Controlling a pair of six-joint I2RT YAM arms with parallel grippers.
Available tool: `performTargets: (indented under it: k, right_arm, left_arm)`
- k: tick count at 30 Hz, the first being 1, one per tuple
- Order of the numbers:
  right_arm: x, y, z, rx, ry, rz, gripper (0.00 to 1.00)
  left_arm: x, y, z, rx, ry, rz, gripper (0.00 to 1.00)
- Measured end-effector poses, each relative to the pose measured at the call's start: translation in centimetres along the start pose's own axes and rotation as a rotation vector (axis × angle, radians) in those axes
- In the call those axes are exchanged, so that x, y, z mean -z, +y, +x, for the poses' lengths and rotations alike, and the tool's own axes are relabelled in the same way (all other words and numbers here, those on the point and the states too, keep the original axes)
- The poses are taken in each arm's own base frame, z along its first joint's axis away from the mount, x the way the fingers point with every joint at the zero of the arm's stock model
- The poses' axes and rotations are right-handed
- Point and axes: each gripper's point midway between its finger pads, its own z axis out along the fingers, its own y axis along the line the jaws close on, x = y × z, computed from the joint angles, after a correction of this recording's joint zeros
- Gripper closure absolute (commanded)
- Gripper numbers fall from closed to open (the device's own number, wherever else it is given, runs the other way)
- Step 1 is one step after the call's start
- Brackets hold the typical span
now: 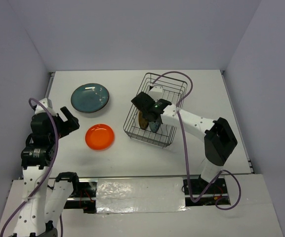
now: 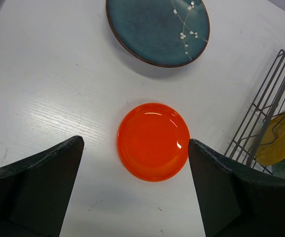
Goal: Unload the plates from the dish rack
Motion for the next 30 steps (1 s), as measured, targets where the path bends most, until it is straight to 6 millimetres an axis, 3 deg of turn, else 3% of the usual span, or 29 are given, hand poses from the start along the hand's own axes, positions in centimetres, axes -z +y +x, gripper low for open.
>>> performTargets:
  k: [2,7,9,19,24,30]
  right_arm:
    - [-0.2,0.2,0.1,0.002,0.003,-0.005,0.81]
    - [-0.3,0.7,0.2,-0.023,0.003,-0.025,0.89]
    - [-0.3,0.7,0.2,-0.028,0.003,-0.026,0.99]
    - [0.9,0.9,-0.8,-0.069,-0.011,-0.056,1.0]
    - [4.2,1.0,-3.4,-0.086,-0.055,-0.123,1.0]
    - [12.2,1.9,-10.0,-0.07,-0.188,-0.29,0.99]
  left_arm:
    - [0.1,-0.1,0.0,0.001,-0.004,0.006,0.0]
    - [0.3,-0.2,0.0,0.001,-0.012,0.016,0.0]
    - [0.2,-0.2,0.0,0.001,-0.011,0.017,0.0]
    - [0.2,-0.1,0.1,-0.005,-0.008,0.016,0.0]
    - [-0.2,-0.2,0.2,-0.017,0.022,0.008,0.0]
    - [0.7,-2.5,-2.1,0.03,0.038,0.068,0.01]
